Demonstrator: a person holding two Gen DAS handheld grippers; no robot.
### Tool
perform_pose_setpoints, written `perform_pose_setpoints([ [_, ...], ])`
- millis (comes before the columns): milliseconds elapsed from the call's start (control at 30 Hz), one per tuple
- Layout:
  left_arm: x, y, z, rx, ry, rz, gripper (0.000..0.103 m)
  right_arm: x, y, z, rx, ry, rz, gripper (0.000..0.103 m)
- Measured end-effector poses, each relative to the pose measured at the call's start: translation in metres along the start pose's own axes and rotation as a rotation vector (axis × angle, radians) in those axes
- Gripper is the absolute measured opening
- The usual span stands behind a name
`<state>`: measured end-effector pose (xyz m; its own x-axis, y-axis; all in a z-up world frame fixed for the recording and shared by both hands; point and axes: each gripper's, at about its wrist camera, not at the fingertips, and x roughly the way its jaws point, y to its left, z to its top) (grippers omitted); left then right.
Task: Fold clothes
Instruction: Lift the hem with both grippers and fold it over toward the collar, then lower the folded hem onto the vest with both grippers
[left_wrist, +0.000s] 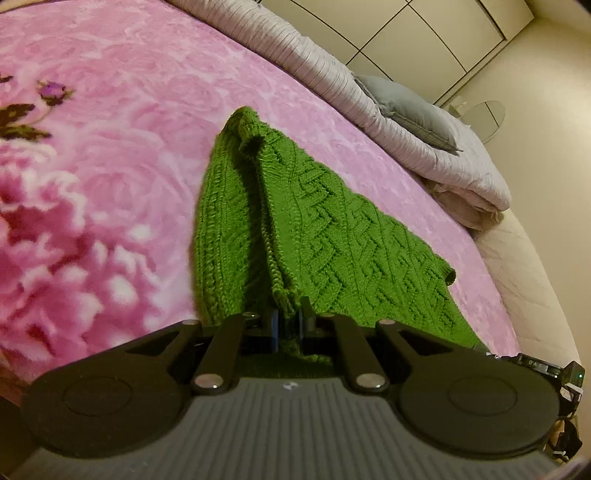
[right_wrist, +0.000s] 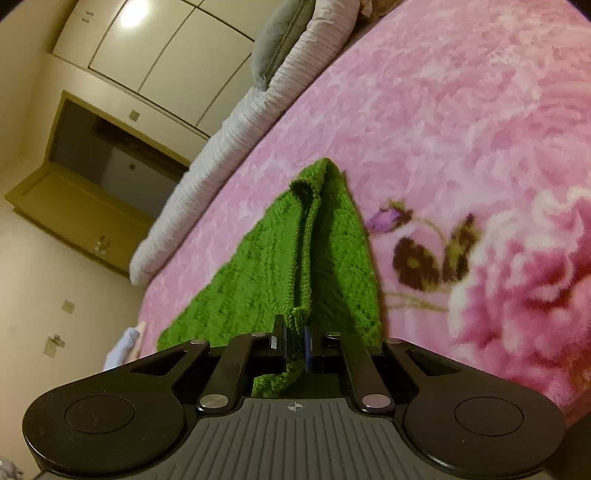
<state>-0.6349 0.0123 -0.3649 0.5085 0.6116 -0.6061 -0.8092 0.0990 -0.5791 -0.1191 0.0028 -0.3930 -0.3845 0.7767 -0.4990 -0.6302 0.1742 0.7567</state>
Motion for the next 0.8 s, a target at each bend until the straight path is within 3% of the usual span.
perform_pose_setpoints([
  [133,0.004,0.003,-0.002,0.003,0.007,0.019,0.007,0.002,-0.005,-0.004,0.003,0.003,-0.015,0.007],
  [300,0.006,-0.005,-0.005,0.056,0.019,0.093,0.014,0.012,0.000,-0.011,-0.093,0.039,-0.120,0.008],
  [433,-0.009,-0.024,0.005,0.124,0.012,0.178,0.016,0.006,0.029,-0.010,-0.282,0.060,-0.237,0.022],
  [467,-0.014,-0.029,0.009,0.144,-0.008,0.202,0.016,0.003,0.037,-0.010,-0.335,0.051,-0.271,0.029],
  [533,-0.020,-0.039,0.013,0.190,-0.049,0.228,0.016,-0.004,0.054,-0.014,-0.443,-0.002,-0.331,0.031],
  [667,-0.015,-0.055,0.014,0.276,-0.074,0.214,0.016,-0.006,0.072,-0.023,-0.565,-0.056,-0.272,0.032],
  [733,0.000,-0.060,0.007,0.322,-0.036,0.221,0.016,0.005,0.074,-0.033,-0.617,-0.027,-0.220,0.032],
  [800,0.013,-0.057,-0.003,0.357,-0.004,0.238,0.016,0.020,0.068,-0.045,-0.658,0.025,-0.229,0.032],
])
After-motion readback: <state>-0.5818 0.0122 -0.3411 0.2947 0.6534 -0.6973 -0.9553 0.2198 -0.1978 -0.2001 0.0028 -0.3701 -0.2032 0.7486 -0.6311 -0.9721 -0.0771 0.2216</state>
